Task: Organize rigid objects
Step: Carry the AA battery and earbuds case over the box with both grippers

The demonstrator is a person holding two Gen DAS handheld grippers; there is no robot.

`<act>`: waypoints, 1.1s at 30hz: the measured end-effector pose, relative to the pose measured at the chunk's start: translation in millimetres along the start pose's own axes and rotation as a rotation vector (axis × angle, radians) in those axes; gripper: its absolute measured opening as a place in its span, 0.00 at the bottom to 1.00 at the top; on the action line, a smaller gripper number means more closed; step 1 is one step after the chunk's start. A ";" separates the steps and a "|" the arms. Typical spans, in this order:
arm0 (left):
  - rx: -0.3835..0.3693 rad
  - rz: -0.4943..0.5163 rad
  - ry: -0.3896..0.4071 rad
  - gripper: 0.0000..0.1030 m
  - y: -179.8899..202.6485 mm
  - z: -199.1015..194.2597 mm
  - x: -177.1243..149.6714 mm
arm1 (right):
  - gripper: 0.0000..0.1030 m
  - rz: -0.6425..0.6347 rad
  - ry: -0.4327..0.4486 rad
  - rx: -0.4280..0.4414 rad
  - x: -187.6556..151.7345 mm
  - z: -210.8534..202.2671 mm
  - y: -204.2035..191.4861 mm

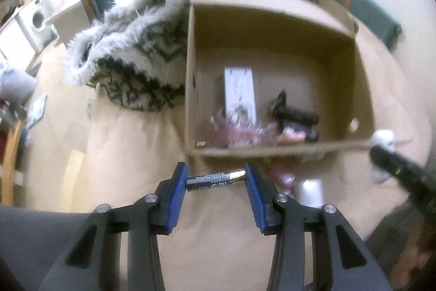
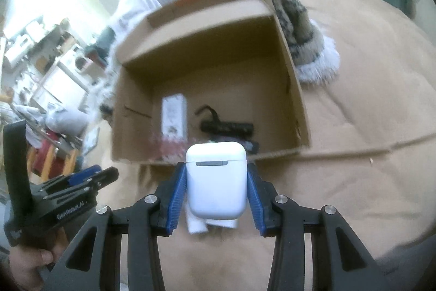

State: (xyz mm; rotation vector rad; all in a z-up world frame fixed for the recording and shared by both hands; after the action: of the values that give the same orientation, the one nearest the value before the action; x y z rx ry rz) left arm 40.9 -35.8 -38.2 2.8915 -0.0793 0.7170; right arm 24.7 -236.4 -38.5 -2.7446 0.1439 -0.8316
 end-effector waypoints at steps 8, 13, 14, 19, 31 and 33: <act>-0.008 0.064 0.080 0.38 20.6 -11.8 61.0 | 0.43 -0.017 0.042 0.047 38.0 -0.7 -6.1; 0.011 0.090 0.093 0.38 28.1 3.9 89.9 | 0.43 -0.047 0.039 0.041 65.0 13.0 -7.4; 0.015 0.096 0.095 0.38 29.5 7.5 93.0 | 0.43 -0.052 0.038 0.038 70.7 16.5 -7.7; 0.035 0.102 0.072 0.38 33.6 37.0 101.6 | 0.43 -0.092 0.035 0.009 92.5 36.6 -9.5; 0.070 0.119 0.006 0.38 38.3 91.3 88.8 | 0.43 -0.089 -0.070 -0.026 83.8 91.9 -3.7; 0.080 0.126 0.003 0.38 37.5 95.4 87.0 | 0.43 -0.097 -0.090 -0.047 81.8 98.8 -2.9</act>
State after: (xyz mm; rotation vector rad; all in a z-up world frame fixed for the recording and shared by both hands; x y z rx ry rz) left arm 158.2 -89.9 -75.3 2.9828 -0.2401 0.7617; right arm 147.7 -225.2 -73.3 -2.8463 0.0126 -0.7364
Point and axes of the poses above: each gripper's, at about its wrist camera, not at the fingertips, and z roughly the way its jaws point, y to its right, x to its top, the point moved 1 cm from there along z, roughly the way its jaws point, and after that the axes turned 5 degrees about -x, right-handed, at the moved point
